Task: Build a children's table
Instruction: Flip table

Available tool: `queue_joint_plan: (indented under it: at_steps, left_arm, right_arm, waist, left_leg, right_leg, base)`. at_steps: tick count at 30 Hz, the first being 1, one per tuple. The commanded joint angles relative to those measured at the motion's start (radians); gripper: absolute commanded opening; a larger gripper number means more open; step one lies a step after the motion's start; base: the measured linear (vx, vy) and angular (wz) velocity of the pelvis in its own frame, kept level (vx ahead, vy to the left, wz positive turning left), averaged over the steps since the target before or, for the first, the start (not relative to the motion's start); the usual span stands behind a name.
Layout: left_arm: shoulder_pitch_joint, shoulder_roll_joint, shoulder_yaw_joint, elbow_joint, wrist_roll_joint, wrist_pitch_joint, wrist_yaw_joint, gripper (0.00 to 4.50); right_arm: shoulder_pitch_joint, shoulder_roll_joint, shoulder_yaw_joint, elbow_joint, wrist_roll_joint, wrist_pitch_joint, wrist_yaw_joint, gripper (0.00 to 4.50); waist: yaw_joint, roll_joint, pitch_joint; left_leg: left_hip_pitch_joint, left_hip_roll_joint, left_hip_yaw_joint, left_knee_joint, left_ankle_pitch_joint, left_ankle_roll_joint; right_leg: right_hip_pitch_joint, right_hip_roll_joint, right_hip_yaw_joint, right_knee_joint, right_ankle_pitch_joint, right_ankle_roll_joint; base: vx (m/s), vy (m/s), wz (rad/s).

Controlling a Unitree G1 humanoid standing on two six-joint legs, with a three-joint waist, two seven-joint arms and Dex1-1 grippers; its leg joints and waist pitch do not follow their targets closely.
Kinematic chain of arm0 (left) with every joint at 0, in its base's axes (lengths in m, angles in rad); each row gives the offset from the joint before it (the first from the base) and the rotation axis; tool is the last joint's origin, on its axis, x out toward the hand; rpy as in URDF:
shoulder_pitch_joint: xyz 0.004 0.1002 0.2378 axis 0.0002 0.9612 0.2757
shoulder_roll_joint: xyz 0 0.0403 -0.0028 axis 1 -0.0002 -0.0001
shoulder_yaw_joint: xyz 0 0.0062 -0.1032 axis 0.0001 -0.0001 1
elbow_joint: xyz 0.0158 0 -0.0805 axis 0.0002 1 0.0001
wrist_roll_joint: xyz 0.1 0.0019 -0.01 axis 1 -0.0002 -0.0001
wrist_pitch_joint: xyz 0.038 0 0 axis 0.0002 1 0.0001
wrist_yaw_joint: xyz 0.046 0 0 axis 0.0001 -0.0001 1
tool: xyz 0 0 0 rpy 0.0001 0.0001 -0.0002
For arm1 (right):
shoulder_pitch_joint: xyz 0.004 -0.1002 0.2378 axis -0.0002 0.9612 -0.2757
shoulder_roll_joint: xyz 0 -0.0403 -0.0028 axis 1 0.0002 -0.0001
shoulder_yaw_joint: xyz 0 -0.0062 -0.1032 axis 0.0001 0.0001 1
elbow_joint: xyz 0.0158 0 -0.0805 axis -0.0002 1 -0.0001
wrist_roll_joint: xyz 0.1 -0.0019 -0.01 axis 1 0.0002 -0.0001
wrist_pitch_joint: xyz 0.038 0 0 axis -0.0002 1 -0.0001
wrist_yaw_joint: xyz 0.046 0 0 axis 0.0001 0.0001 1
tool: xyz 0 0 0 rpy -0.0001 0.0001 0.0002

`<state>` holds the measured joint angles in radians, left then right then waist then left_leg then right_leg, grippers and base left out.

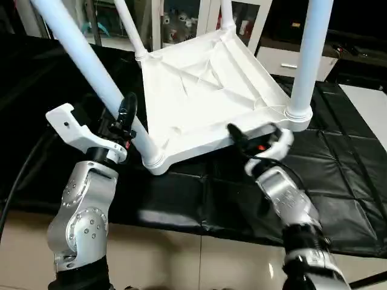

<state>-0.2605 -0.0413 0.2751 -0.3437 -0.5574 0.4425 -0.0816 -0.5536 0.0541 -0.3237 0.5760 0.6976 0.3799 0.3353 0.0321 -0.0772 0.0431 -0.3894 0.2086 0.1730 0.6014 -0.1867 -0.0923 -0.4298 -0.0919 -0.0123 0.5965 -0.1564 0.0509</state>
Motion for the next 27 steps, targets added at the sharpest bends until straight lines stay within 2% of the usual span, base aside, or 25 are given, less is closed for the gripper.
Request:
queue_joint_plan:
  at_steps: [1,3,4,11,13,17,23,24,25,27]
  left_arm:
    - [0.007,-0.024,-0.015,-0.01,-0.074,0.014,-0.002,2.3]
    - [0.01,-0.025,-0.017,-0.014,-0.075,0.016,-0.003,2.3]
    - [0.012,-0.025,-0.017,-0.016,-0.075,0.017,-0.003,2.3]
    - [0.022,-0.03,-0.017,-0.025,-0.072,0.02,0.002,2.3]
    - [0.023,-0.03,-0.018,-0.025,-0.071,0.021,0.002,2.3]
    - [0.026,-0.032,-0.021,-0.025,-0.068,0.022,0.003,2.29]
    - [0.027,-0.023,-0.023,-0.019,-0.043,0.02,0.021,2.29]
    - [0.029,-0.013,-0.018,-0.011,-0.001,0.025,0.06,2.64]
    - [0.03,-0.015,-0.011,-0.006,-0.013,0.018,0.049,2.98]
    - [0.032,-0.013,-0.002,-0.005,-0.019,0.013,0.046,2.98]
  right_arm:
    - [-0.006,-0.012,-0.002,0.034,-0.019,-0.013,-0.016,2.96]
    - [-0.021,-0.005,-0.021,0.058,-0.012,-0.032,-0.012,2.86]
    - [-0.026,0.001,-0.033,0.061,-0.001,-0.039,-0.014,2.77]
    - [-0.063,0.01,-0.132,0.102,0.065,-0.105,-0.042,2.41]
    - [-0.065,0.01,-0.142,0.101,0.073,-0.108,-0.044,2.35]
    - [-0.066,0.003,-0.137,0.102,0.061,-0.114,-0.029,2.16]
    - [-0.064,-0.001,-0.117,0.099,0.028,-0.141,-0.034,2.14]
    - [-0.064,-0.003,-0.107,0.088,0.016,-0.153,-0.037,2.14]
    - [-0.065,-0.005,-0.102,0.083,0.011,-0.155,-0.038,2.14]
    - [-0.066,-0.009,-0.094,0.071,0.002,-0.159,-0.042,2.14]
  waist:
    - [0.002,0.002,-0.056]
    - [0.004,0.002,-0.056]
    - [0.002,-0.002,-0.055]
    - [0.002,-0.001,-0.052]
    - [0.002,0.0,-0.052]
    - [0.002,-0.001,-0.053]
    - [0.002,-0.002,-0.053]
    - [0.002,-0.001,-0.053]
    - [0.002,-0.001,-0.052]
    - [0.003,-0.001,-0.052]
  left_leg:
    - [0.014,0.001,0.017,-0.068,-0.114,0.033]
    - [0.014,0.002,0.016,-0.068,-0.11,0.038]
    - [0.013,0.002,0.017,-0.069,-0.117,0.042]
    - [0.013,0.003,0.017,-0.07,-0.138,0.042]
    - [0.014,0.003,0.017,-0.071,-0.135,0.041]
    - [0.013,0.002,0.017,-0.07,-0.124,0.044]
    - [0.012,0.003,0.017,-0.071,-0.135,0.038]
    - [0.013,0.003,0.017,-0.071,-0.138,0.038]
    - [0.013,0.004,0.016,-0.072,-0.142,0.037]
    - [0.013,0.002,0.017,-0.071,-0.147,0.032]
  right_leg:
    - [0.049,-0.003,0.004,-0.045,-0.097,-0.167]
    - [0.049,-0.004,0.004,-0.044,-0.088,-0.168]
    - [0.049,-0.004,0.004,-0.044,-0.094,-0.169]
    - [0.046,-0.005,0.004,-0.047,-0.128,-0.161]
    - [0.046,-0.004,0.004,-0.047,-0.127,-0.16]
    - [0.047,-0.003,0.004,-0.046,-0.112,-0.161]
    - [0.046,-0.004,0.003,-0.049,-0.133,-0.153]
    - [0.046,-0.004,0.003,-0.049,-0.134,-0.152]
    - [0.045,-0.004,0.003,-0.049,-0.137,-0.149]
    - [0.044,-0.004,0.004,-0.05,-0.149,-0.15]
  base:
    - [0.0,0.0,0.0]
    - [0.0,0.0,0.0]
    - [0.0,0.0,0.0]
    - [0.0,0.0,0.0]
    - [0.0,0.0,0.0]
    - [0.0,0.0,0.0]
    - [0.0,0.0,0.0]
    - [0.0,0.0,0.0]
    - [0.0,0.0,0.0]
    - [0.0,0.0,0.0]
